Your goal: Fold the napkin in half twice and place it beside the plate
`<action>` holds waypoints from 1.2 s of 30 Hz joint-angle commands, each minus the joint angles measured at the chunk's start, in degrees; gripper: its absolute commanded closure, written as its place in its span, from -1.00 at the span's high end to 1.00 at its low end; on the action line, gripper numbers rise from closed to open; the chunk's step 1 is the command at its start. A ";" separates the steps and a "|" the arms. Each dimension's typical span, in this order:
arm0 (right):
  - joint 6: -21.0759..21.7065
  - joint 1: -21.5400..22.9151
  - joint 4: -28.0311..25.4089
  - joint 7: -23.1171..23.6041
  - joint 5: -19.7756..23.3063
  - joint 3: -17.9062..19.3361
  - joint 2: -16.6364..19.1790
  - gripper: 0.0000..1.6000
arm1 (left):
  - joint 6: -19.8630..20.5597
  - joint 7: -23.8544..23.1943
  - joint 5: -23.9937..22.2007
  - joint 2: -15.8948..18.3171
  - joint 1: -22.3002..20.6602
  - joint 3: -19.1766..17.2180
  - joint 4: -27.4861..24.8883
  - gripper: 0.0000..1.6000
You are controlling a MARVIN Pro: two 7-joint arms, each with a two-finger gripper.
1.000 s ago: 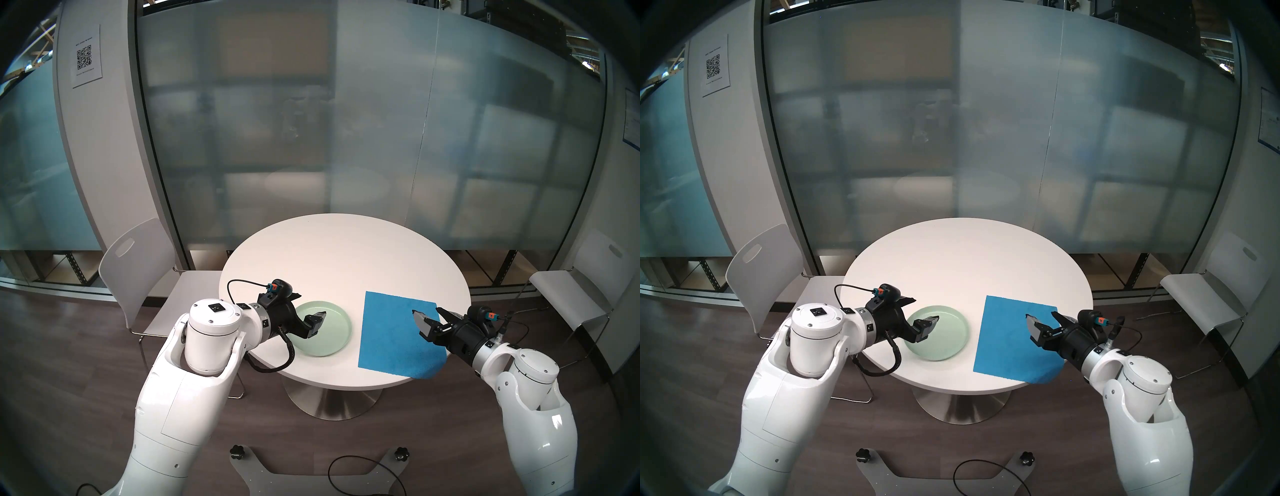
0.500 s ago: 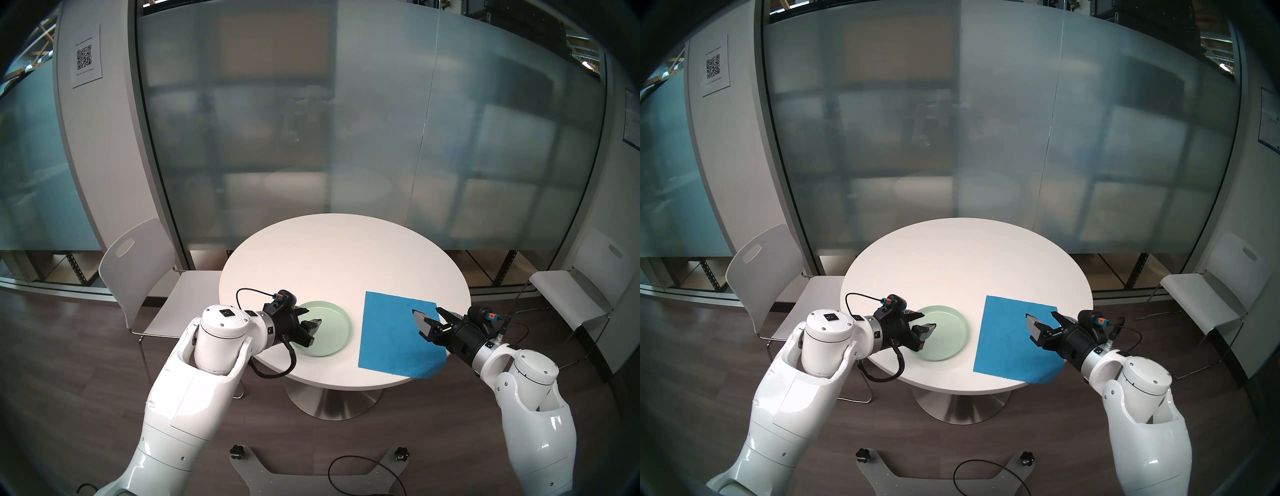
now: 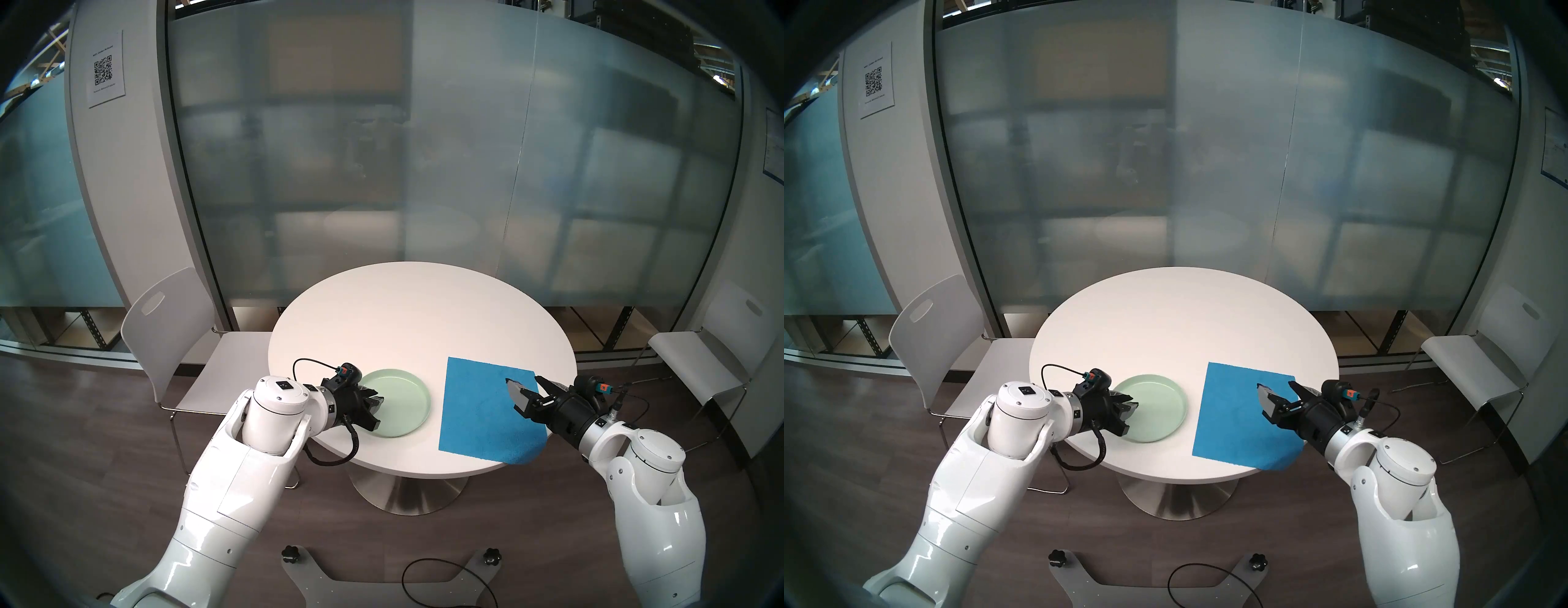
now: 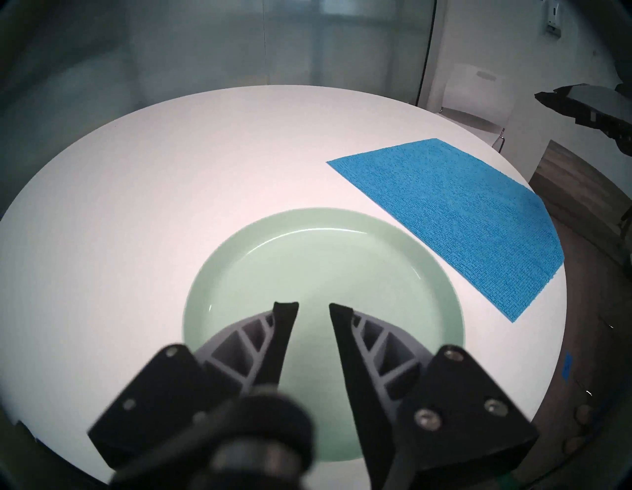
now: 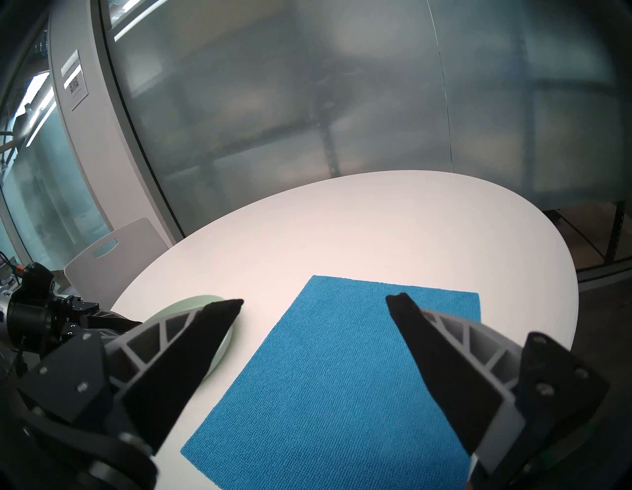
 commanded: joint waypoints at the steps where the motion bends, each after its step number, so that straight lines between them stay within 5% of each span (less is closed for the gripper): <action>1: -0.27 0.39 -1.44 -0.29 -0.32 -0.44 -0.19 1.00 | 0.83 -0.26 0.68 0.52 -1.99 0.39 0.27 -0.06; 36: -0.82 0.91 -0.78 -1.26 -0.56 -0.91 -1.11 1.00 | 0.02 -2.73 4.30 1.99 -4.96 0.57 6.81 -0.06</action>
